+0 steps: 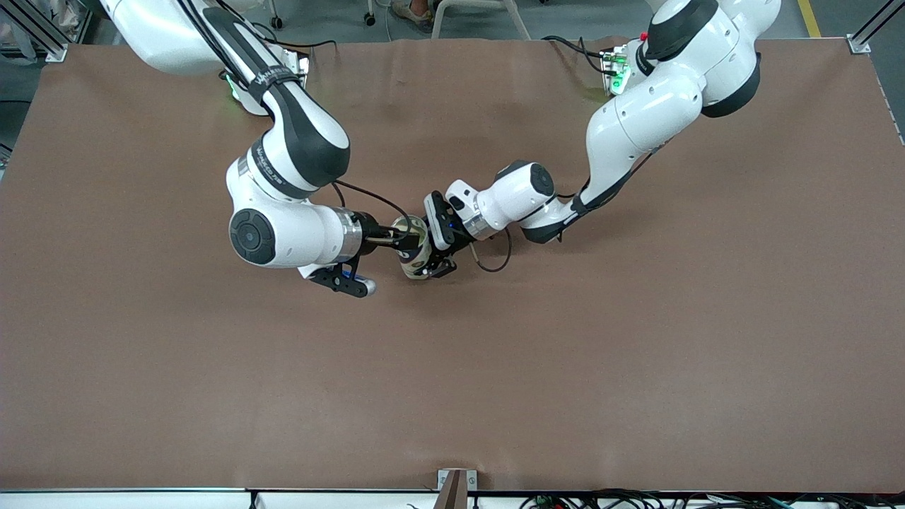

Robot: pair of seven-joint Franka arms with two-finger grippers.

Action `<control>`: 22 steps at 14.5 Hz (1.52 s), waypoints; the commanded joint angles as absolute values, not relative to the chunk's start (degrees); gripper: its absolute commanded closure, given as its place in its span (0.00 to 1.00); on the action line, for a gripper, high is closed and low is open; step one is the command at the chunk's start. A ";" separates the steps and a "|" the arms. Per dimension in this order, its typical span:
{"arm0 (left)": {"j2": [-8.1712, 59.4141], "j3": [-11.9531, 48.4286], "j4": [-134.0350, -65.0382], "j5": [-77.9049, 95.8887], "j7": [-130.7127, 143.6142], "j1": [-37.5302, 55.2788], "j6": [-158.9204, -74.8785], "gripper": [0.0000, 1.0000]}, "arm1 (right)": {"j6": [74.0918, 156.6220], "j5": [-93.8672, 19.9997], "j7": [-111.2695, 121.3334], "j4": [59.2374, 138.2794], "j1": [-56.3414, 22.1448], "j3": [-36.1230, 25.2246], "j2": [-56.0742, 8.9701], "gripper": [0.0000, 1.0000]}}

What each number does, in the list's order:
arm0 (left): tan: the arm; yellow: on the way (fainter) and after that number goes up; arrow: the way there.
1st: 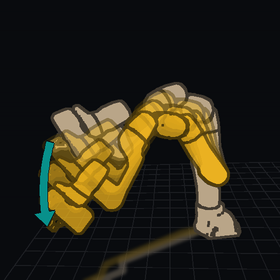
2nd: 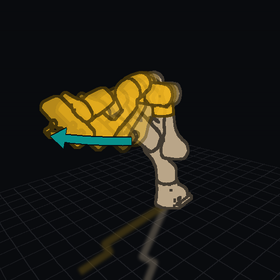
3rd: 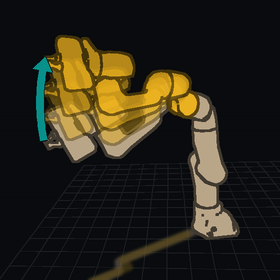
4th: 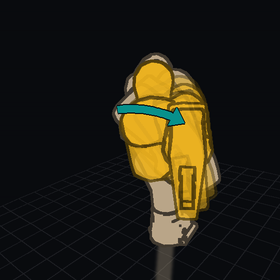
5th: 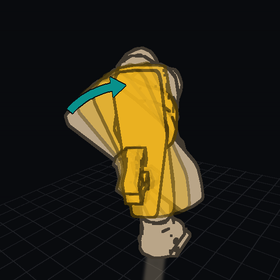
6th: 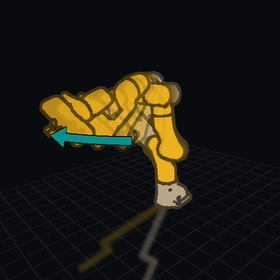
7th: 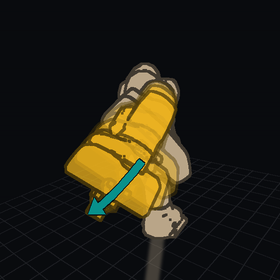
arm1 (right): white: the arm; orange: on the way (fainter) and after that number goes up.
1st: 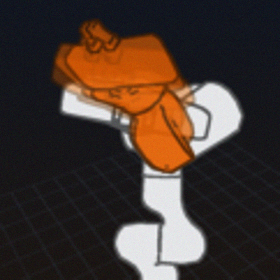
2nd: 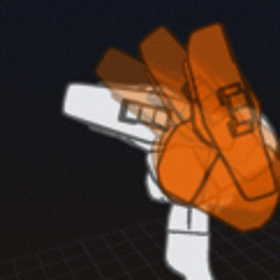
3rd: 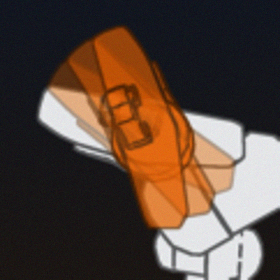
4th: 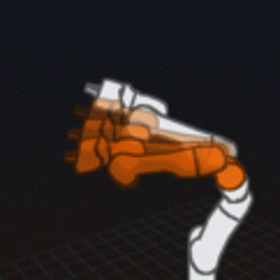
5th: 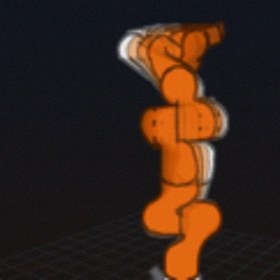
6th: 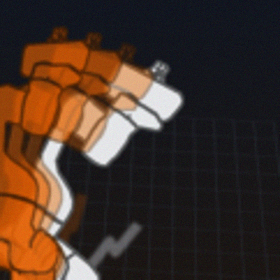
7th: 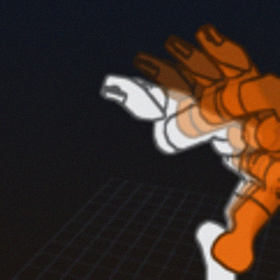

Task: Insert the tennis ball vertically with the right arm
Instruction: 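Open the right gripper to drop the ball and withdraw the arm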

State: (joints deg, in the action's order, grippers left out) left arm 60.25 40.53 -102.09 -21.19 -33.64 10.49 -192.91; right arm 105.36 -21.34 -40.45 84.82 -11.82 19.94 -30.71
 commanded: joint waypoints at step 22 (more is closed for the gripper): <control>59.68 39.20 -102.13 -21.97 -32.52 10.55 -192.13 0.00 | 89.12 -1.05 -2.40 76.73 -1.19 -3.64 -14.25 0.00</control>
